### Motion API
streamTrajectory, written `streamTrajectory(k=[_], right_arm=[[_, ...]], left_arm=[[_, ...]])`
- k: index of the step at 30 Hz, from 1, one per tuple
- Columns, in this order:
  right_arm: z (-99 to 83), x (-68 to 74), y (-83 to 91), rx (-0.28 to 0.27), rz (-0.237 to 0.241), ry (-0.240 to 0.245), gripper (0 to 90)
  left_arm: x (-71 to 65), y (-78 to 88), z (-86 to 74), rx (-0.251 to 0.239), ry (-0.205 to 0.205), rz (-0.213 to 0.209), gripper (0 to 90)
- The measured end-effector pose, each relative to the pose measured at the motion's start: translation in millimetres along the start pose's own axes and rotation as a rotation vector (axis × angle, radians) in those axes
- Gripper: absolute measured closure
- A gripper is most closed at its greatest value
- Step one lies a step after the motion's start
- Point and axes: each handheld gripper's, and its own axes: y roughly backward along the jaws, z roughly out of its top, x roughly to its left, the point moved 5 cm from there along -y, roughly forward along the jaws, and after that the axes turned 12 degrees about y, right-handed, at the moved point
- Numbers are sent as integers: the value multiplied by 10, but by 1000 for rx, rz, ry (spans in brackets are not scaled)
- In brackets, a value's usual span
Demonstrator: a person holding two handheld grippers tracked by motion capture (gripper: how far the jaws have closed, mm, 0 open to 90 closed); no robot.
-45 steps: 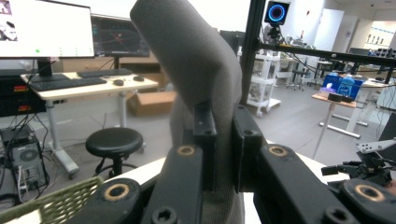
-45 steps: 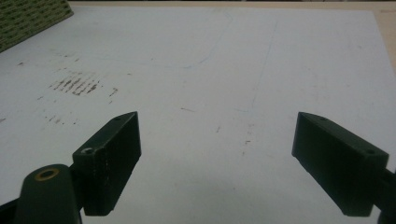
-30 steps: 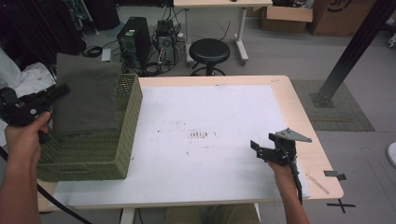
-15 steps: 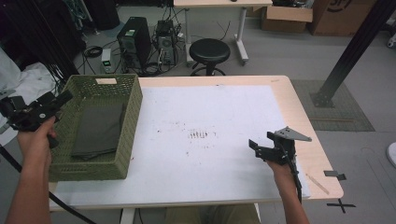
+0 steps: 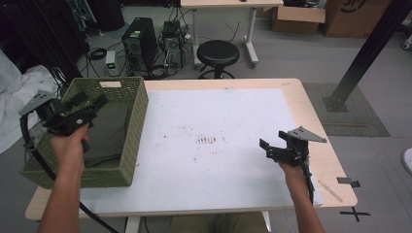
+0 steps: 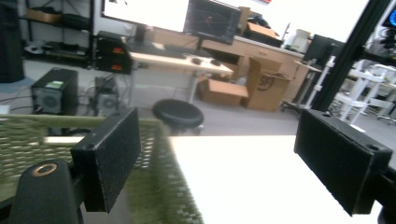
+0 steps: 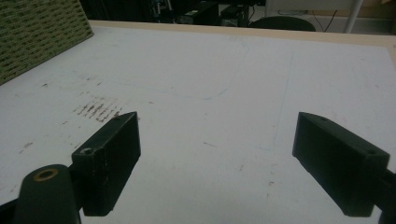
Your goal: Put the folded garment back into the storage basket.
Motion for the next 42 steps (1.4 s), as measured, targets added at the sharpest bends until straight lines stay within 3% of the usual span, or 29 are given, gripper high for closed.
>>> streamTrajectory(k=[5,13,20,24,29,42], right_arm=[[42,-26,-23,-13,-7,-2,150],[86,-40,-55,-23,-2,-2,150],[104,-86,-68,-38,-6,-7,149],[113,-88,-76,-42,-2,-8,149],[130,-106,-89,-47,1,-4,149],[100,-126,-87,-60,-23,7,149]], left_arm=[[-257,-149,-179,16,-37,-14,156],[-573,-435,-469,44,-31,-54,156],[-865,-631,-744,60,-112,-64,157],[-1005,-746,-901,69,-112,-87,157],[-1131,-854,-1043,67,-132,-96,157],[-1183,-1043,-1325,117,-131,-87,158]])
